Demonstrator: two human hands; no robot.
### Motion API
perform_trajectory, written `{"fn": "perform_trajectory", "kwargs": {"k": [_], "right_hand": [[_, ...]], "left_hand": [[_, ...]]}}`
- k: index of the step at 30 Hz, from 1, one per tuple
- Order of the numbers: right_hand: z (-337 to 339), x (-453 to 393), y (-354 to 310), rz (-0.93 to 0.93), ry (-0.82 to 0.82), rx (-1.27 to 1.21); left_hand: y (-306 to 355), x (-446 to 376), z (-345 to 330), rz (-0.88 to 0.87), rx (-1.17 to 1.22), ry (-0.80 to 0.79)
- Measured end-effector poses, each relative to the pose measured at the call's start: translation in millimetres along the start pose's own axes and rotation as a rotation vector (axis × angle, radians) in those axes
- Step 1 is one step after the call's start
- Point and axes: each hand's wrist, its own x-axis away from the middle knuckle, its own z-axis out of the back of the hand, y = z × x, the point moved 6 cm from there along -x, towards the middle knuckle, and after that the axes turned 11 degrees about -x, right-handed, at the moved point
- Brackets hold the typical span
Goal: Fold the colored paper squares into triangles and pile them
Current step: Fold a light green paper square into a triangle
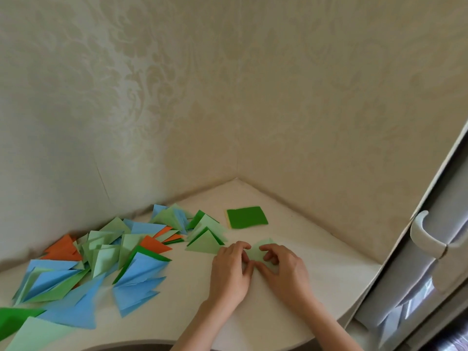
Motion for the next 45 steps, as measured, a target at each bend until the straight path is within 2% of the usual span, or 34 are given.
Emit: {"fn": "perform_trajectory", "kwargs": {"k": [14, 21, 25, 30, 35, 40, 45], "right_hand": [[-2.9, 0.7, 5.9, -0.025, -0.036, 0.075], [3.1, 4.7, -1.7, 0.013, -0.008, 0.026], [2.8, 9.2, -0.7, 0.079, -0.011, 0.039], [5.2, 5.3, -4.7, 0.114, -0.046, -0.037], [10.3, 3.9, -11.4, 0.112, -0.143, -0.028], [20.0, 8.6, -11.2, 0.094, -0.081, -0.091], [13.8, 9.3, -6.5, 0.14, -0.197, -0.008]], "left_hand": [[-11.5, 1.0, -1.7, 0.067, 0.121, -0.055], [-19.1, 3.2, 8.5, 0.174, 0.356, -0.104], [-15.5, 7.2, 8.4, 0.108, 0.3, -0.126], [-10.8, 4.8, 13.5, 0.023, 0.18, -0.029], [-12.1, 4.7, 10.7, 0.032, 0.139, -0.028], [-5.9, 4.1, 11.3, -0.026, 0.126, -0.036], [-4.6, 3.6, 12.0, -0.006, 0.13, -0.034]]}}
